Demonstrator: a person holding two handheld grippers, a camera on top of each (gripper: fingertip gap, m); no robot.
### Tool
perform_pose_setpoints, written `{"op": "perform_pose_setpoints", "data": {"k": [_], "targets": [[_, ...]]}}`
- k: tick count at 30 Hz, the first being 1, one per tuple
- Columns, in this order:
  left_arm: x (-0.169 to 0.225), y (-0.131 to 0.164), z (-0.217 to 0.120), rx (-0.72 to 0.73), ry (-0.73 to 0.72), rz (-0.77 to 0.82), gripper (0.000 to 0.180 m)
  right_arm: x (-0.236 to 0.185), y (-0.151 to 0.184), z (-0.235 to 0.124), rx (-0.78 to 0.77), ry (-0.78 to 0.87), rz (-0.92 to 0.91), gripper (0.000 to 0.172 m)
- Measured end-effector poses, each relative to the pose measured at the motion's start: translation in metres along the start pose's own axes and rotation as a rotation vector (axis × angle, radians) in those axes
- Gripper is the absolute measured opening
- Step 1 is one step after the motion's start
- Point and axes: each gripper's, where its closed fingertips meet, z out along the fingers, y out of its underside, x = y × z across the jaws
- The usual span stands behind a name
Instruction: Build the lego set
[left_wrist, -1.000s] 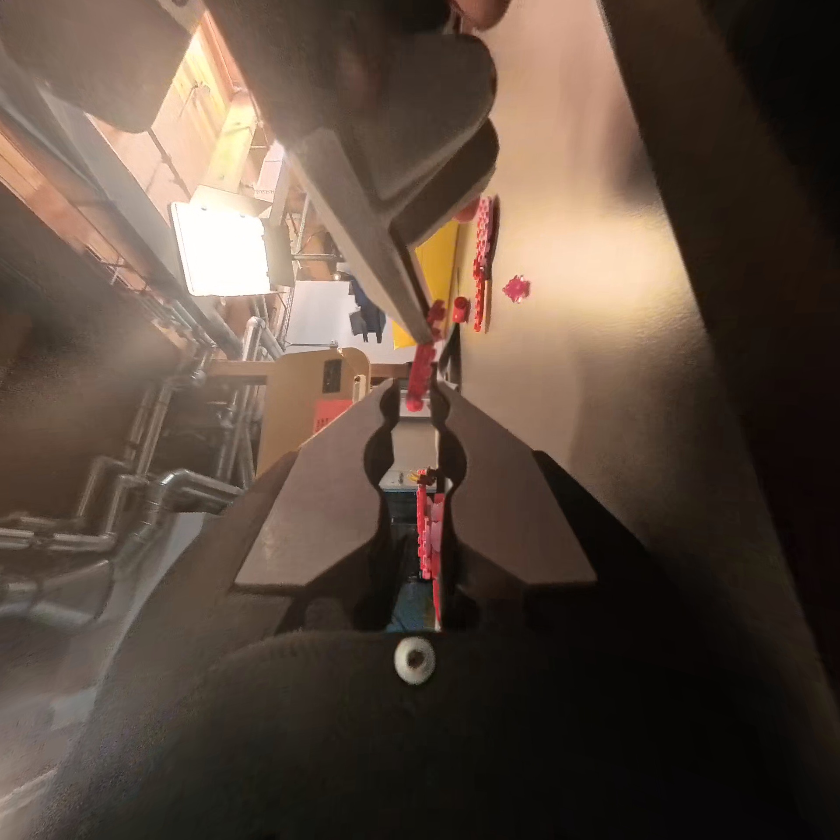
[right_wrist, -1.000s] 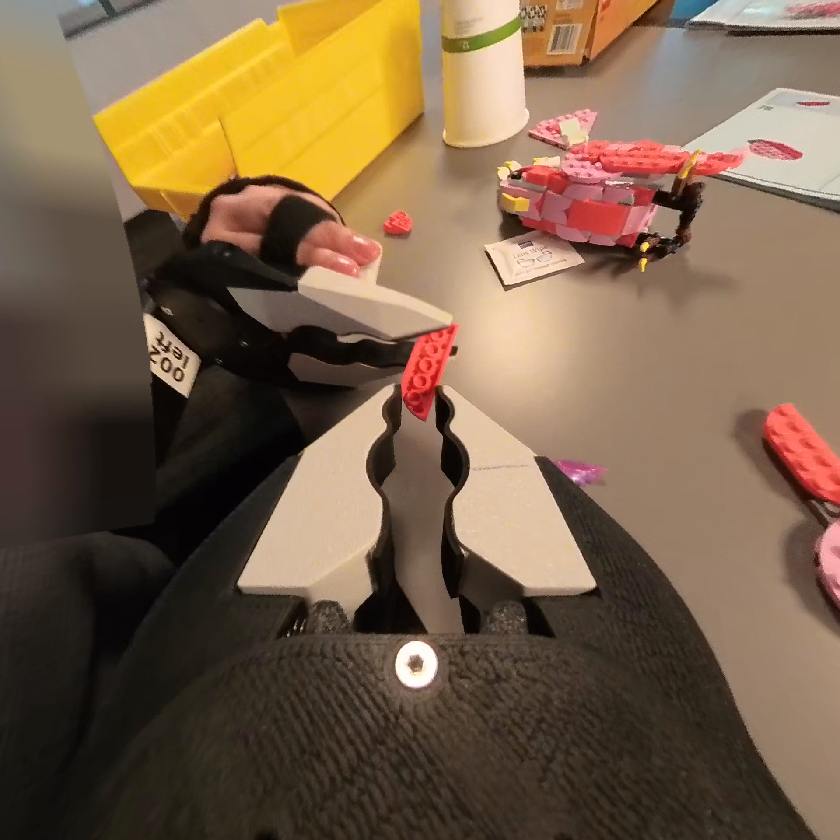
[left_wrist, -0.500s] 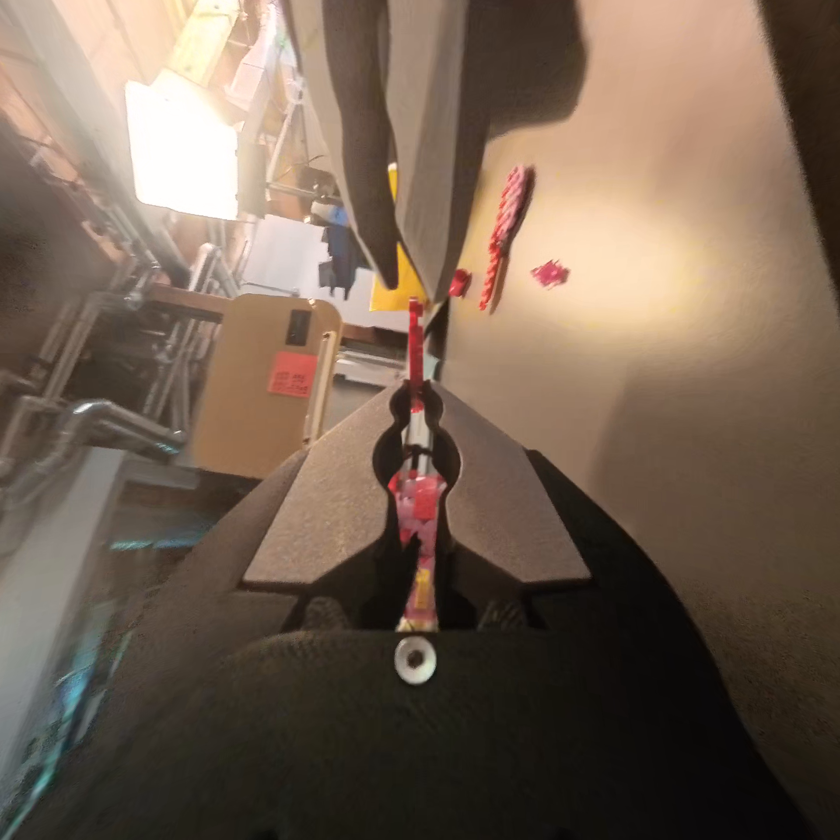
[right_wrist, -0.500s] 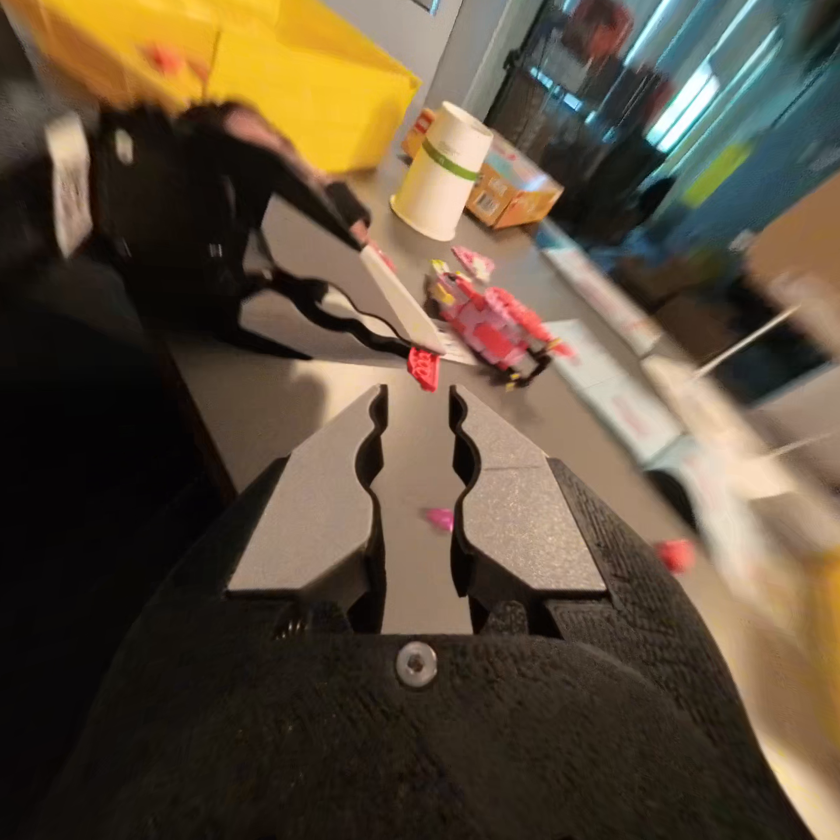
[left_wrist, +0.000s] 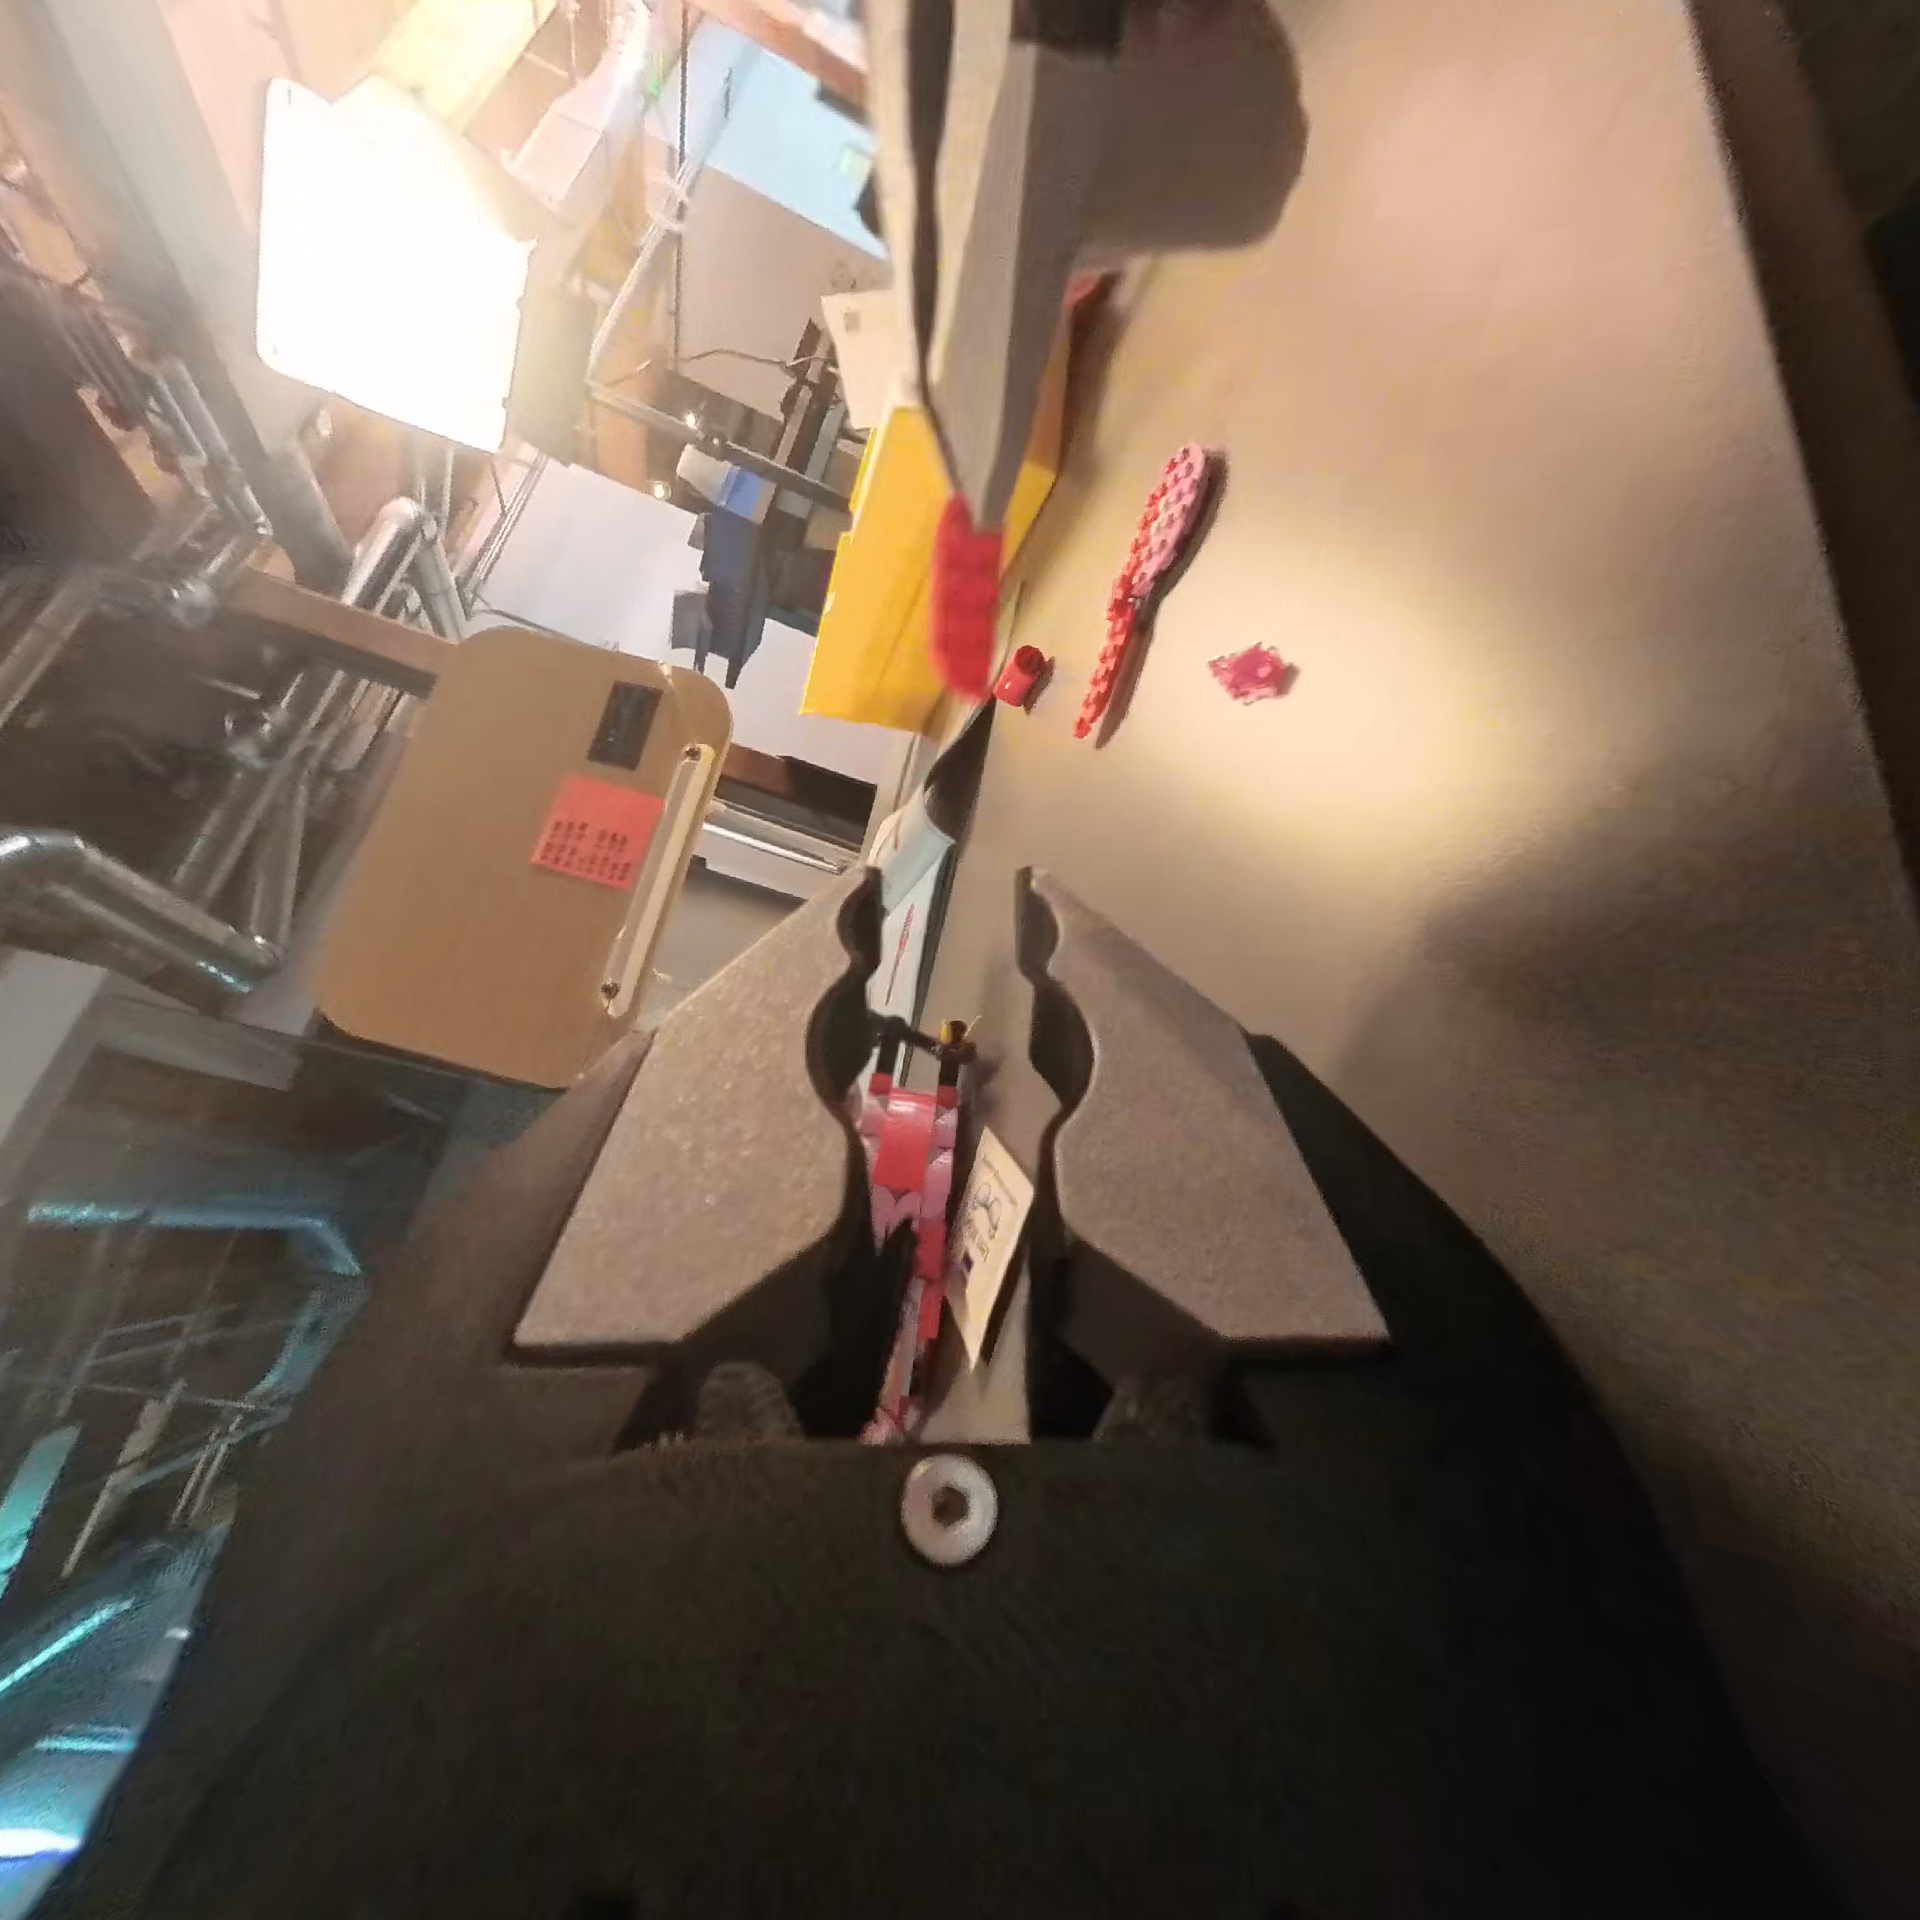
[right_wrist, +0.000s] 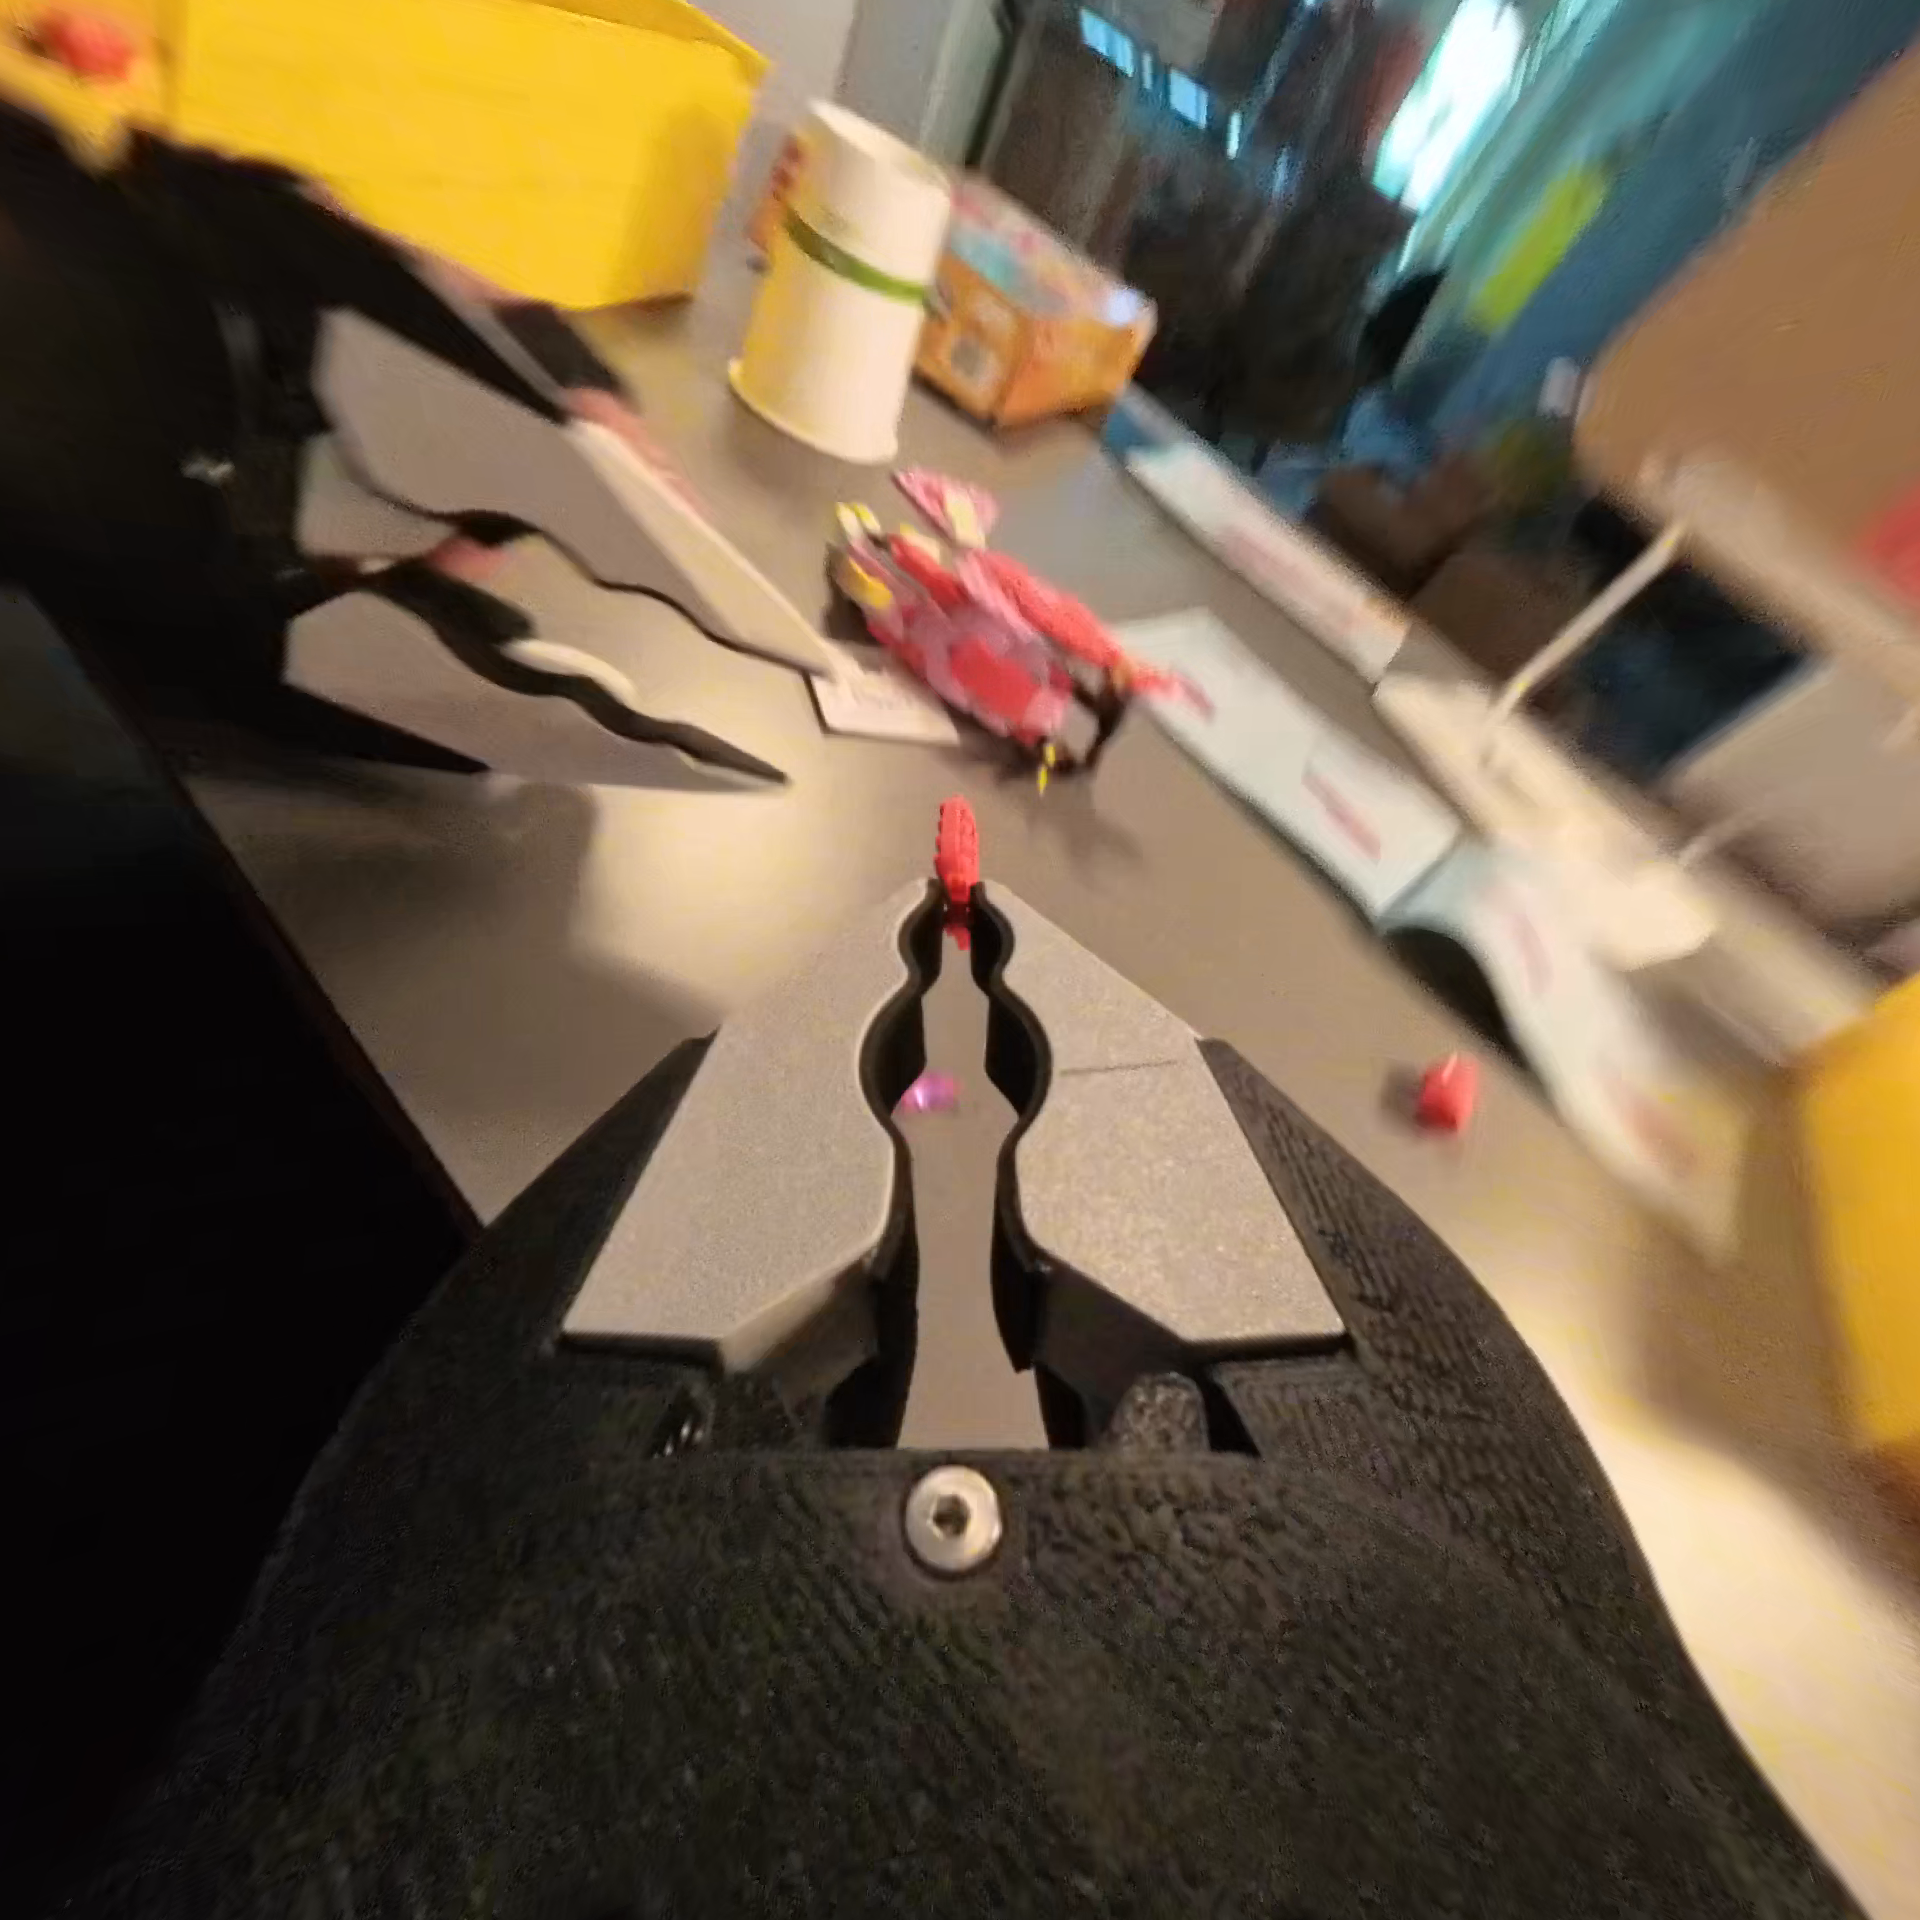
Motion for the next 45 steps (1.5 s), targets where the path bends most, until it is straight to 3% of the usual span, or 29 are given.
{"op": "perform_pose_setpoints", "data": {"k": [3,5,7,15,19,23,27,30,36,41,45], "targets": [[-0.002,0.002,0.000,-0.010,-0.005,-0.026,0.022,0.028,0.043,-0.016,-0.213,-0.093,0.340,0.002],[-0.002,0.004,0.000,-0.022,-0.003,-0.030,0.021,0.025,0.053,-0.031,-0.275,-0.278,0.571,0.002],[-0.001,0.005,0.001,-0.027,0.001,-0.031,0.020,0.025,0.059,-0.046,-0.335,-0.437,0.692,0.002],[-0.020,0.003,-0.007,0.005,-0.092,-0.086,0.002,0.071,0.134,-0.087,-0.966,-0.615,0.519,0.002],[-0.020,0.008,-0.006,-0.010,-0.085,-0.110,0.001,0.088,0.147,-0.079,-1.131,-0.635,0.413,0.008],[-0.017,0.011,-0.006,-0.026,-0.072,-0.108,0.000,0.106,0.136,-0.058,-1.036,-0.505,0.336,0.033],[-0.015,0.011,-0.005,-0.028,-0.058,-0.112,0.000,0.105,0.129,-0.054,-0.882,-0.436,0.143,0.034],[-0.012,0.010,-0.005,-0.024,-0.047,-0.101,0.000,0.093,0.140,-0.062,-0.872,-0.451,0.062,0.034],[-0.012,0.007,-0.006,-0.025,-0.059,-0.062,0.000,0.057,0.130,-0.076,-0.784,-0.586,0.240,0.031],[-0.010,0.008,-0.005,-0.036,-0.055,-0.041,0.000,0.001,0.097,-0.076,-0.580,-0.828,0.304,0.036],[-0.010,0.009,-0.005,-0.041,-0.057,-0.043,0.000,0.021,0.094,-0.059,-0.465,-0.650,0.192,0.033]]}}
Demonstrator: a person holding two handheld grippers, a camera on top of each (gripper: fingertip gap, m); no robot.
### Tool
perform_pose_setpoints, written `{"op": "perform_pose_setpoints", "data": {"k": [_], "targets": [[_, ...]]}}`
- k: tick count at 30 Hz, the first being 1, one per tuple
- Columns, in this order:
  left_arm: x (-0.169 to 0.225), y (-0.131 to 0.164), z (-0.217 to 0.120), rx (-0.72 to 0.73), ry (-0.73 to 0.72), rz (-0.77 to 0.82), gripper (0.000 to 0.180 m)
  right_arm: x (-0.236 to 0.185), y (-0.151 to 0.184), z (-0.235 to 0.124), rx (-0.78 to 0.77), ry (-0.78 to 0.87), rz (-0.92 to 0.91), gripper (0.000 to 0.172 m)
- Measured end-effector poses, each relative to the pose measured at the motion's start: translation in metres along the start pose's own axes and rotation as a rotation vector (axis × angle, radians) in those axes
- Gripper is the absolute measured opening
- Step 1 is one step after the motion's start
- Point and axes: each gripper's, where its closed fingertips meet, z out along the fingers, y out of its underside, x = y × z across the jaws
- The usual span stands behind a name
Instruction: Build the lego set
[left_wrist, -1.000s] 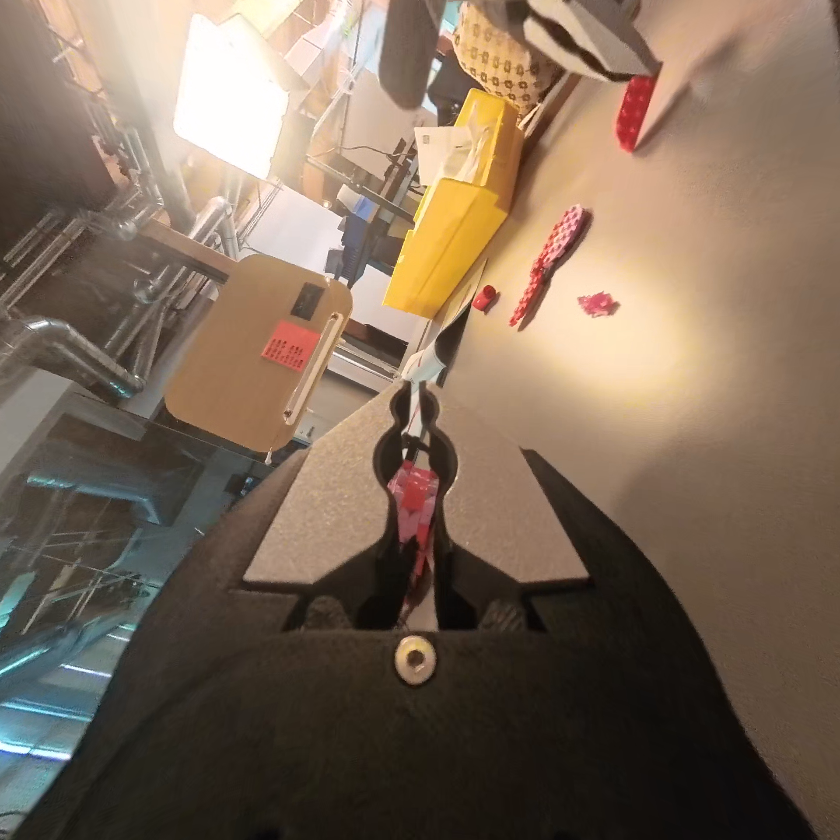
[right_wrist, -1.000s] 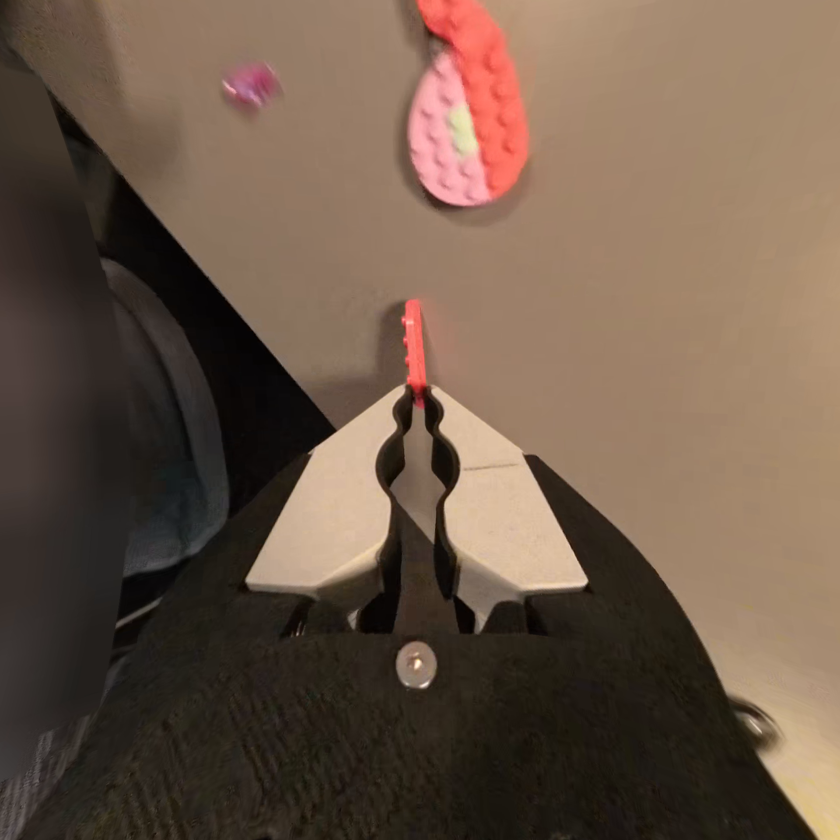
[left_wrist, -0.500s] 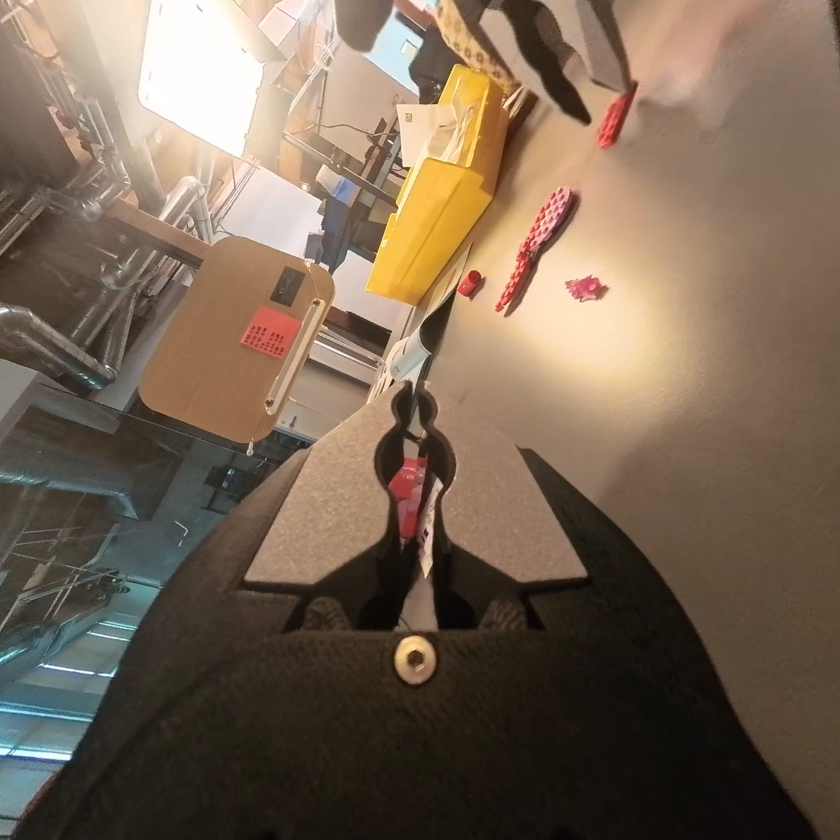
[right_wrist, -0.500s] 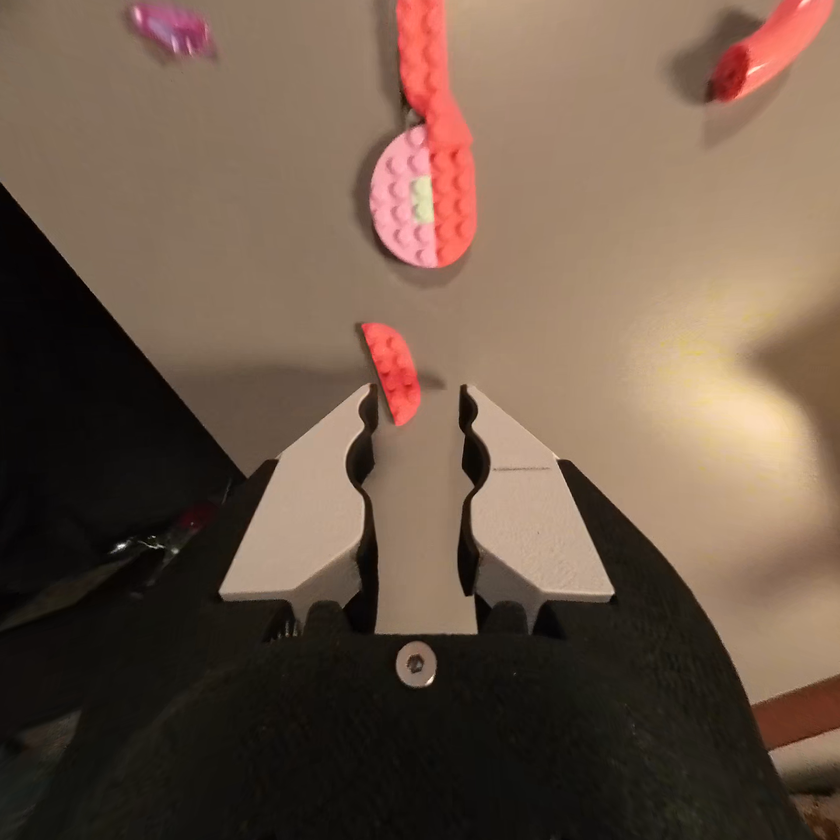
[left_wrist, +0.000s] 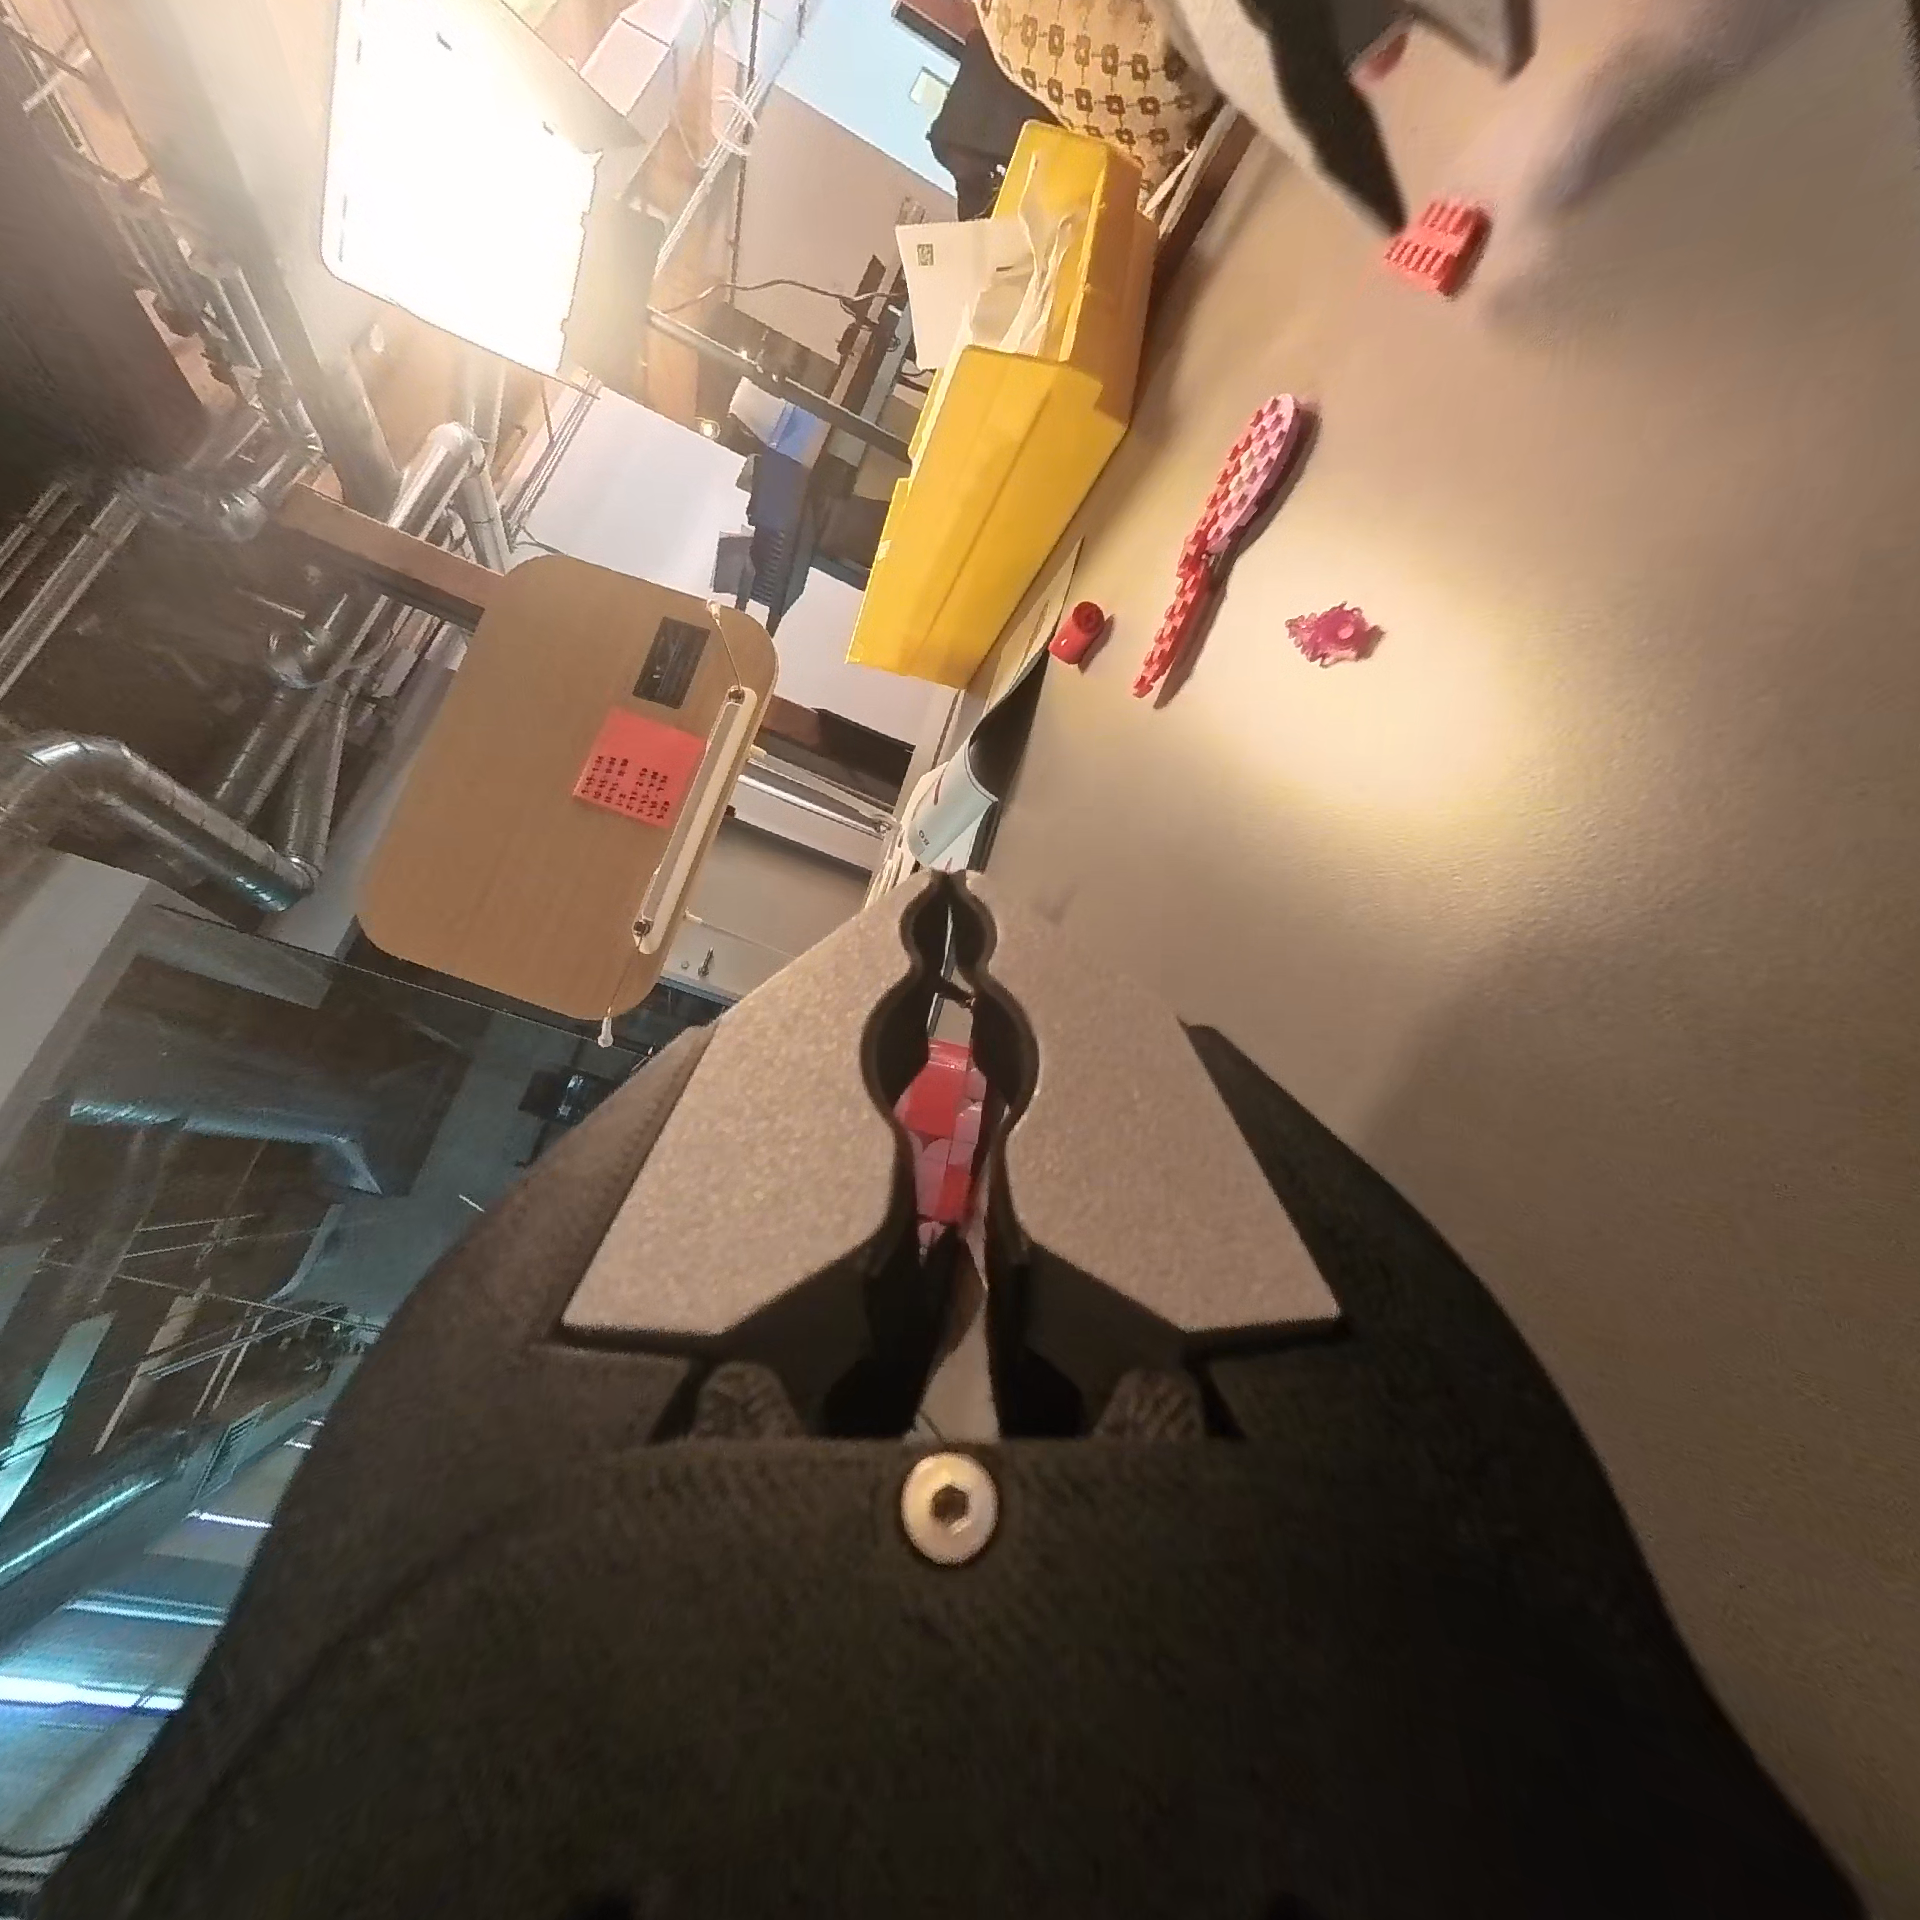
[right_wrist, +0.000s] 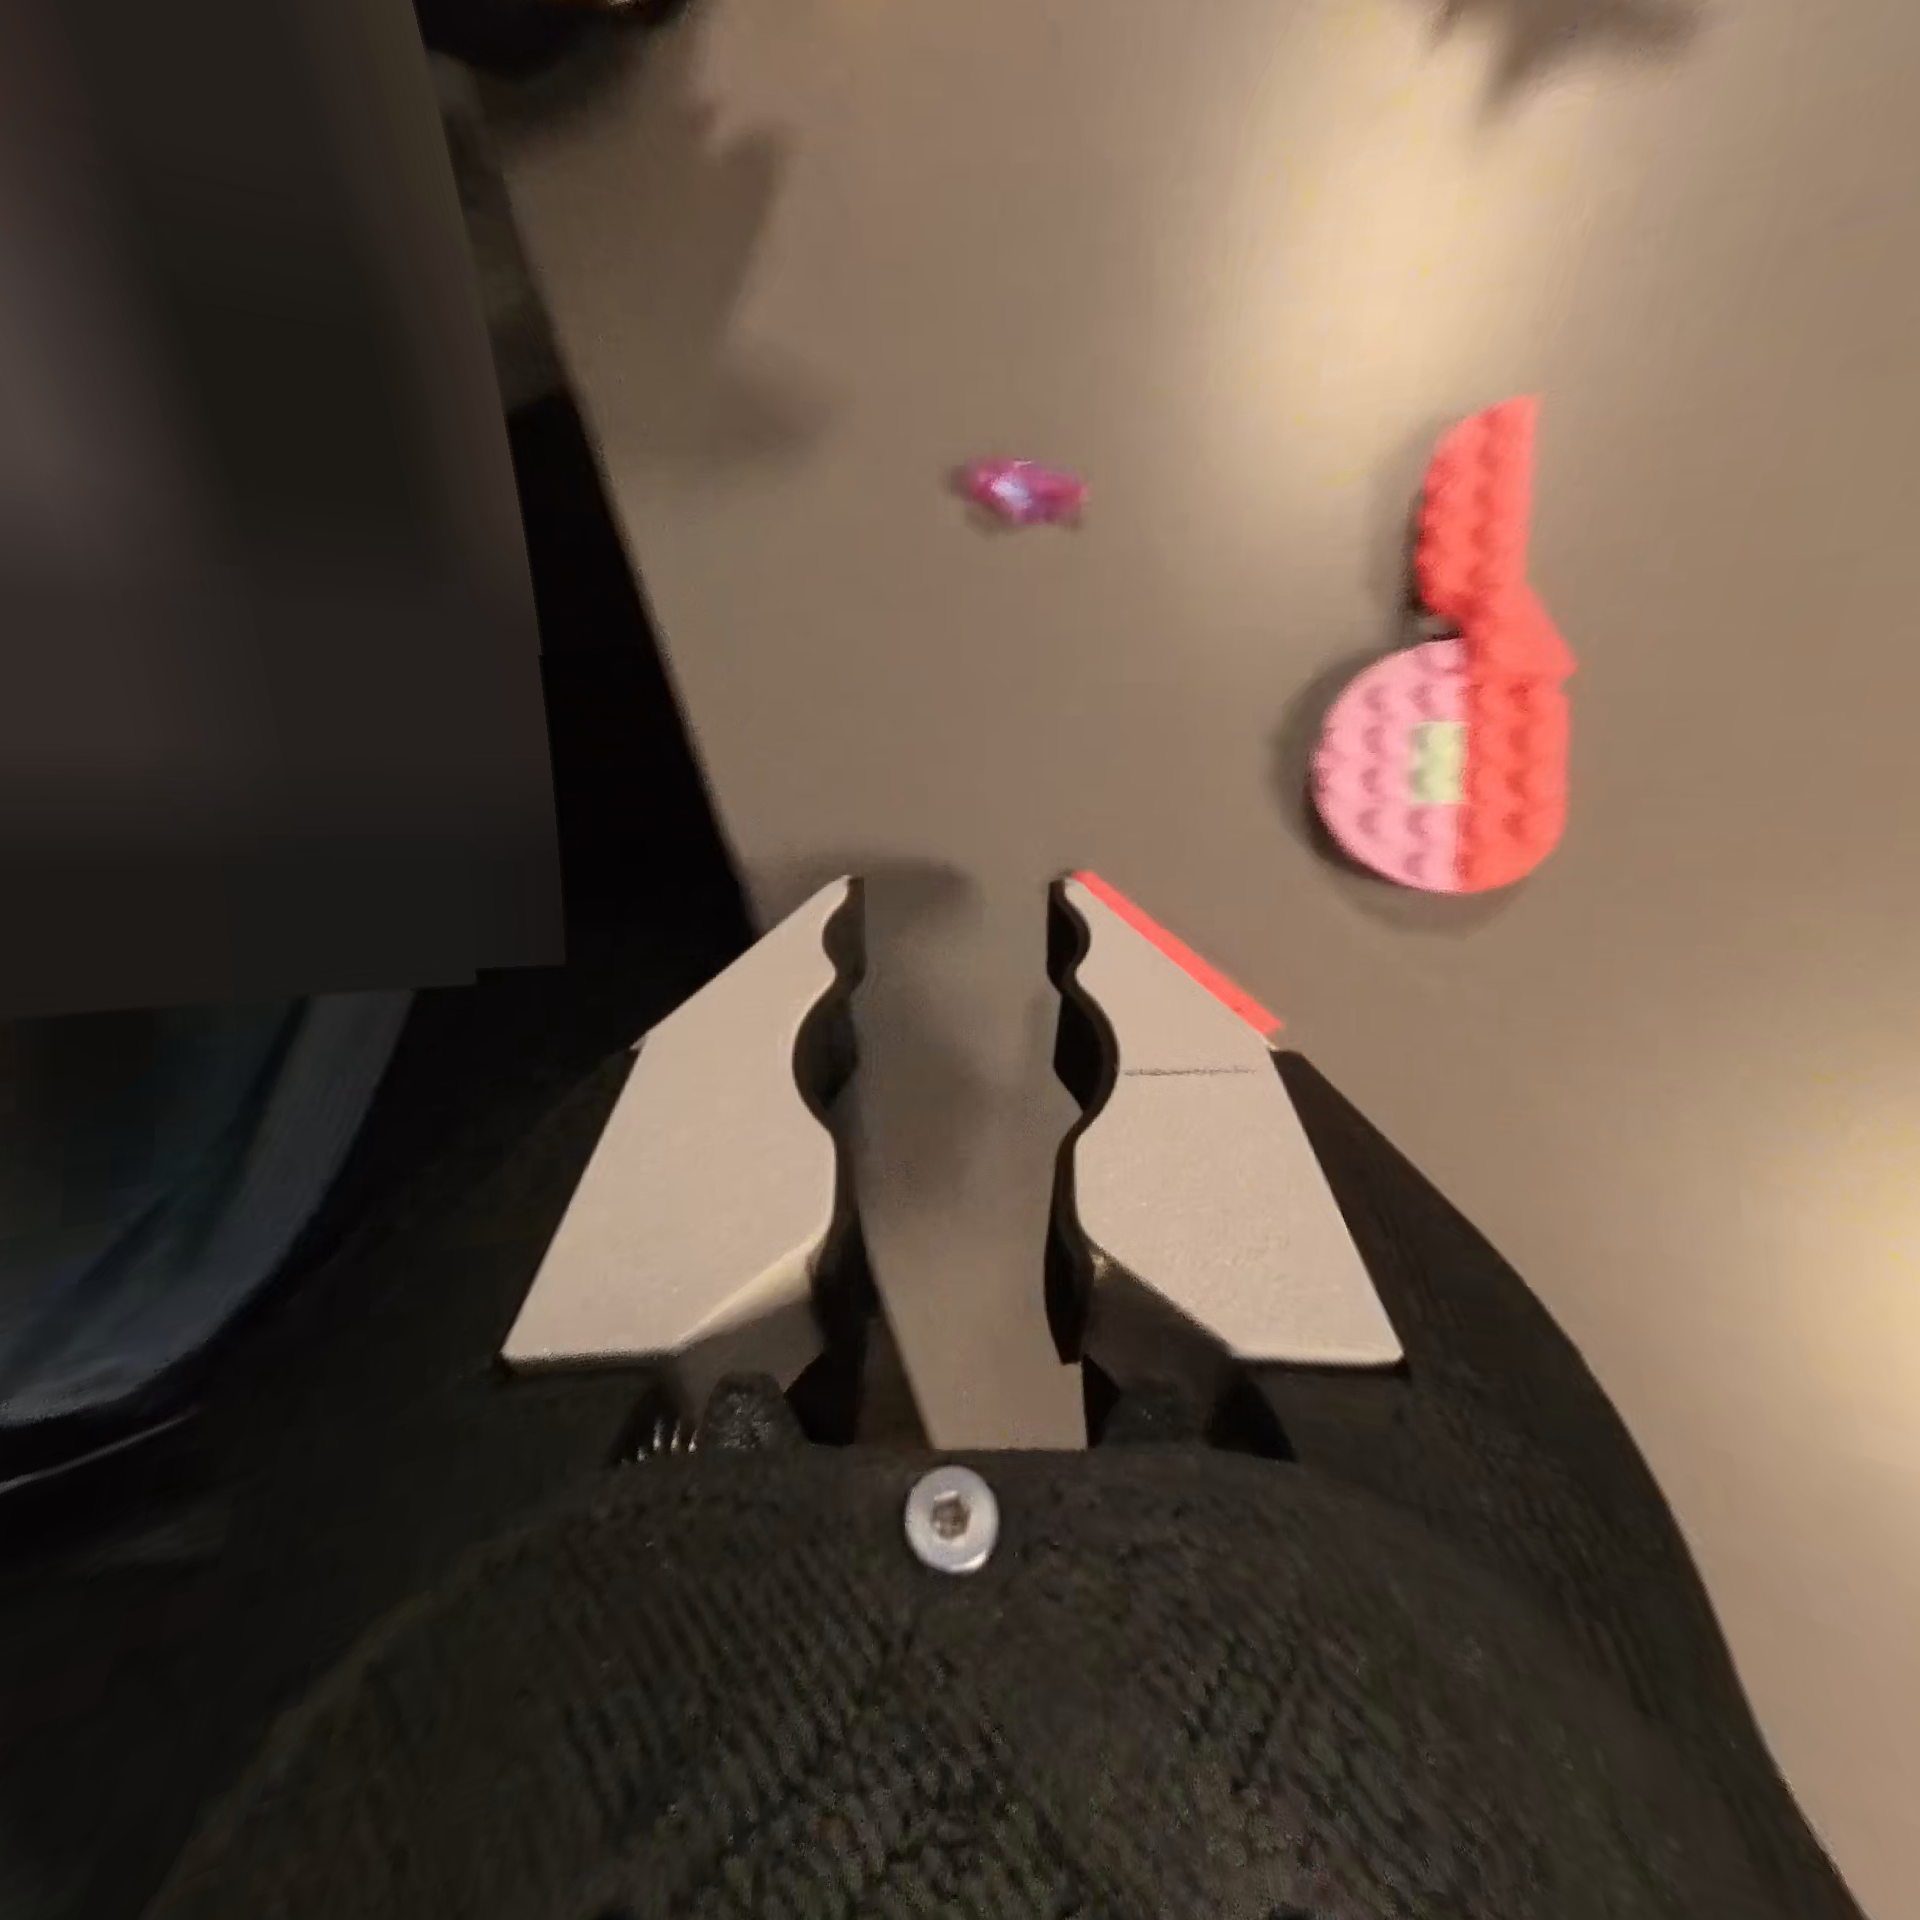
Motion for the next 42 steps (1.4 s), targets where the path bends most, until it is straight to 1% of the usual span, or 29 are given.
{"op": "perform_pose_setpoints", "data": {"k": [2,3,6,10,12,17,19,21,23,25,28,30,36,42], "targets": [[0.000,0.000,0.000,-0.001,0.002,-0.001,0.000,0.021,0.003,-0.005,0.011,0.127,-0.057,0.033],[0.001,0.000,0.000,-0.001,0.005,-0.001,0.000,0.027,0.003,-0.006,0.027,0.161,-0.091,0.036],[0.002,0.000,0.001,-0.003,0.013,0.001,0.000,0.024,0.001,-0.004,0.058,0.143,-0.171,0.045],[0.003,0.001,0.001,-0.009,0.017,0.003,0.000,0.022,0.015,0.004,-0.060,0.094,-0.224,0.045],[0.004,0.002,0.001,-0.013,0.018,0.005,0.000,0.024,0.017,0.002,-0.096,0.088,-0.231,0.039],[0.003,0.003,0.002,-0.019,0.018,0.004,0.000,0.032,0.025,-0.004,-0.200,0.096,-0.195,0.014],[0.003,0.004,0.002,-0.022,0.019,0.003,0.000,0.033,0.024,-0.004,-0.217,0.109,-0.192,0.013],[0.004,0.004,0.002,-0.022,0.021,0.004,0.000,0.034,0.015,-0.002,-0.182,0.142,-0.206,0.013],[0.004,0.003,0.002,-0.021,0.022,0.006,0.000,0.037,-0.004,-0.001,-0.094,0.185,-0.199,0.013],[0.005,0.003,0.002,-0.021,0.029,0.006,0.000,0.048,-0.023,-0.001,-0.015,0.262,-0.174,0.013],[0.007,0.004,0.002,-0.022,0.035,0.009,0.000,0.061,-0.037,0.002,0.018,0.345,-0.149,0.013],[0.006,0.004,0.002,-0.024,0.033,0.009,0.000,0.070,-0.041,0.007,0.006,0.384,-0.129,0.013],[0.005,0.004,0.002,-0.026,0.030,0.006,0.000,0.080,-0.045,0.018,-0.008,0.396,-0.023,0.013],[0.005,0.004,0.002,-0.022,0.033,0.007,0.000,0.077,-0.044,0.025,-0.006,0.384,0.004,0.013]]}}
